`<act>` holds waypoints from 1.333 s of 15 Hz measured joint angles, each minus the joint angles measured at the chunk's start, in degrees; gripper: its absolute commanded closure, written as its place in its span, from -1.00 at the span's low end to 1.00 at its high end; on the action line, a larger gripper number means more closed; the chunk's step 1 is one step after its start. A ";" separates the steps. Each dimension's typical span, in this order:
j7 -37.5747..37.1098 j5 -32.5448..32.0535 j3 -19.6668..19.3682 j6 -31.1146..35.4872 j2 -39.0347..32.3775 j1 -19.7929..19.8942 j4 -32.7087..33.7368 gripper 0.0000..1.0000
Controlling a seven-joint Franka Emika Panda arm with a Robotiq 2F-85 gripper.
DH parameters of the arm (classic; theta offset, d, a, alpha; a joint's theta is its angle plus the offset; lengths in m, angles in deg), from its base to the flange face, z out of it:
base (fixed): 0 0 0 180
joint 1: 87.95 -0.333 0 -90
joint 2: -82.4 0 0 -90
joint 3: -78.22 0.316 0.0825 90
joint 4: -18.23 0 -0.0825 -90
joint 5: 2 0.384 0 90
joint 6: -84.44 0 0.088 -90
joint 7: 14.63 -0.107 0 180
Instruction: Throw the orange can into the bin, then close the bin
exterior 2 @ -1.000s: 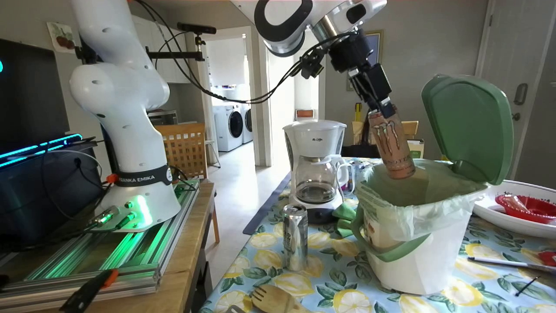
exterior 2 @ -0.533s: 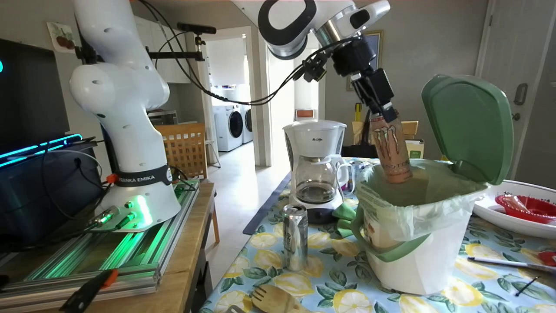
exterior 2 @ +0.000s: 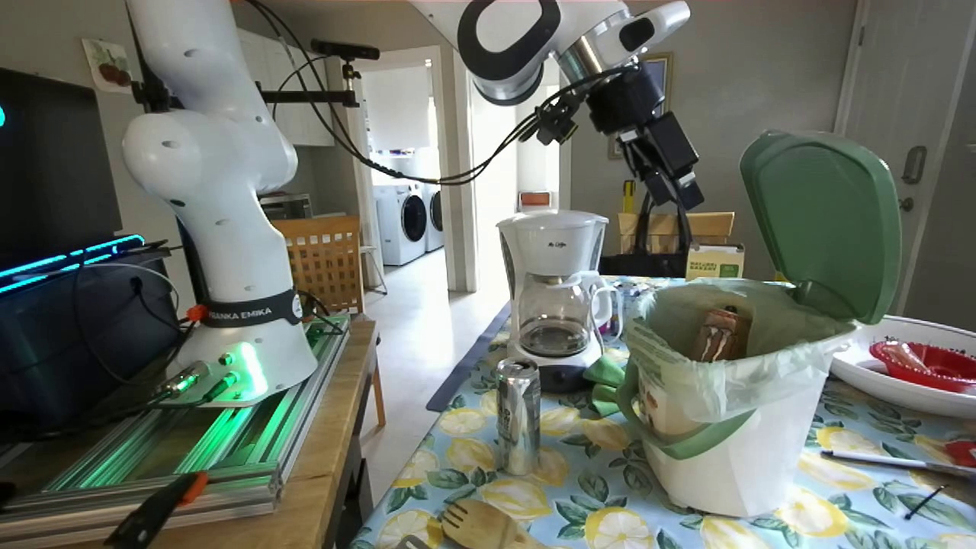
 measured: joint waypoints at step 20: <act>-19.35 -2.18 0.11 -7.37 7.79 3.99 5.30 -1.00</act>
